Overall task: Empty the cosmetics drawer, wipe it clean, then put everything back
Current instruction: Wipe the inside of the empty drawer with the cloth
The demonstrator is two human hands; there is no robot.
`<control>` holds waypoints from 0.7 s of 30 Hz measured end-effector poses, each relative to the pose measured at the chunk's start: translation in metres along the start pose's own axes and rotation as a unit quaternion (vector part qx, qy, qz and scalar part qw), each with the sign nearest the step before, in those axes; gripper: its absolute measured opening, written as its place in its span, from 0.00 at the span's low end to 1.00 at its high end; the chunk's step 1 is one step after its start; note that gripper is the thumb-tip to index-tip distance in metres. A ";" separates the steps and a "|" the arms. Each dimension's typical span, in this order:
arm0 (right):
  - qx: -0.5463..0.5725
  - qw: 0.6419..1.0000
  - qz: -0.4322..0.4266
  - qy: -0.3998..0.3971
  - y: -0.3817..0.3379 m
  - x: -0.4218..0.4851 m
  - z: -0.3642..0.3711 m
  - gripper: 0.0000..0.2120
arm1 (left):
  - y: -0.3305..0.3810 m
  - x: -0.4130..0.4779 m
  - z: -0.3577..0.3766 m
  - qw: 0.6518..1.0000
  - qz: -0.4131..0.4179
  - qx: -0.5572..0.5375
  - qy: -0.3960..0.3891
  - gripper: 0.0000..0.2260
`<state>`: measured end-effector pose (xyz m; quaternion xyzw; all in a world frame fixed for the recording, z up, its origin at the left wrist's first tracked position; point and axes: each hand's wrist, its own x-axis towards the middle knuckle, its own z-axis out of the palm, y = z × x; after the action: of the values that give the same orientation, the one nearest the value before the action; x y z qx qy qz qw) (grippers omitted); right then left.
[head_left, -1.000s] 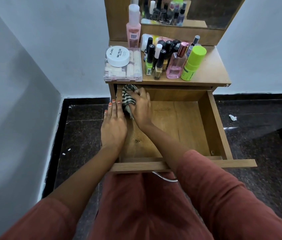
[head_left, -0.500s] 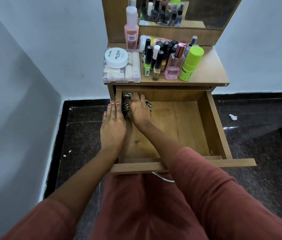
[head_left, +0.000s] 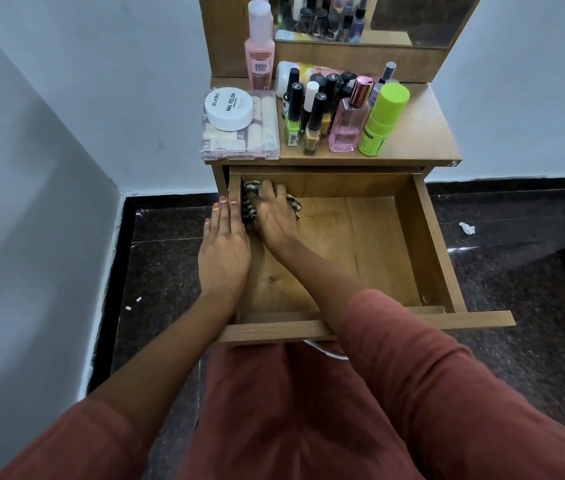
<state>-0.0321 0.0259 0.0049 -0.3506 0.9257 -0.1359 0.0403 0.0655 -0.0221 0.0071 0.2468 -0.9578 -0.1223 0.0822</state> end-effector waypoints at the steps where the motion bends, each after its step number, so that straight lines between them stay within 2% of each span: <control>1: -0.018 1.000 0.006 -0.006 -0.002 0.003 0.001 0.14 | 0.000 0.001 0.000 1.000 0.000 -0.001 0.002 0.21; 7: -0.125 0.992 0.000 -0.033 -0.014 0.014 -0.003 0.16 | -0.001 0.005 0.000 1.000 0.000 -0.004 0.000 0.20; 14: -0.137 0.989 -0.014 -0.056 0.023 0.002 -0.020 0.21 | 0.000 0.002 0.000 1.000 0.006 0.004 0.008 0.20; 18: -0.139 0.989 0.034 -0.023 0.071 -0.013 -0.030 0.20 | -0.001 0.001 0.001 1.000 0.004 0.011 0.002 0.20; 21: -0.155 0.981 0.114 -0.001 0.111 -0.025 -0.038 0.18 | -0.001 0.000 0.002 1.000 0.005 0.015 0.001 0.21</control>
<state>-0.0903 0.1305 0.0103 -0.2444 0.9695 0.0151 0.0014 0.0654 -0.0223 0.0052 0.2430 -0.9607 -0.1073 0.0806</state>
